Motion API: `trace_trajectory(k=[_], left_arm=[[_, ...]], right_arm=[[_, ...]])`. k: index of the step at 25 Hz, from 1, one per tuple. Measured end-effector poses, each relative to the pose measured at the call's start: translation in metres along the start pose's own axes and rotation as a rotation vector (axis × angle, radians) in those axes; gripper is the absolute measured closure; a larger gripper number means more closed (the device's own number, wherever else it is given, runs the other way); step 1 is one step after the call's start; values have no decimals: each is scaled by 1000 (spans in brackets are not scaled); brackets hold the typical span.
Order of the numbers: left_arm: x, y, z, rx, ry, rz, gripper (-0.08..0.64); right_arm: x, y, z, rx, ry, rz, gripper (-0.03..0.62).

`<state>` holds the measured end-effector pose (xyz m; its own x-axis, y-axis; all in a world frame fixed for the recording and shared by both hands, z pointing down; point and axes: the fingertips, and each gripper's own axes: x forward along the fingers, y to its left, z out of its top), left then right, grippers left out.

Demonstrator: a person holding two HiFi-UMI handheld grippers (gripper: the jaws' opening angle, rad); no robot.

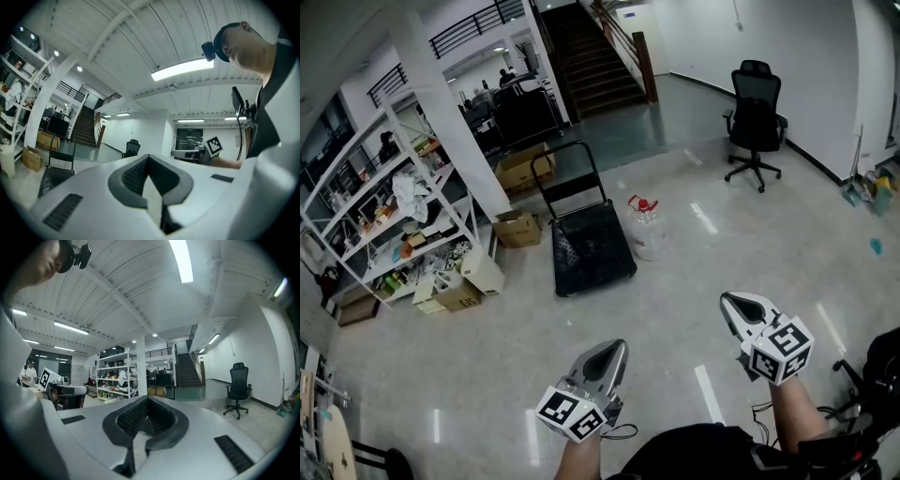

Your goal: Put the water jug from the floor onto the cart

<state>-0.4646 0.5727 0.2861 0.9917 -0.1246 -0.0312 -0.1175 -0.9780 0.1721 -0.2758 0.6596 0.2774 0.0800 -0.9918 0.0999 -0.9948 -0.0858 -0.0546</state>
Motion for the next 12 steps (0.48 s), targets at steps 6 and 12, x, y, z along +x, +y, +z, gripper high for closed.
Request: trace_trajectory(k=[6, 12], left_arm=[[-18, 29, -5, -32, -1, -37, 568], [-3, 51, -12, -58, 9, -60, 568]], right_arm=[[18, 23, -4, -7, 6, -34, 591], [30, 9, -15, 15, 45, -72, 591]])
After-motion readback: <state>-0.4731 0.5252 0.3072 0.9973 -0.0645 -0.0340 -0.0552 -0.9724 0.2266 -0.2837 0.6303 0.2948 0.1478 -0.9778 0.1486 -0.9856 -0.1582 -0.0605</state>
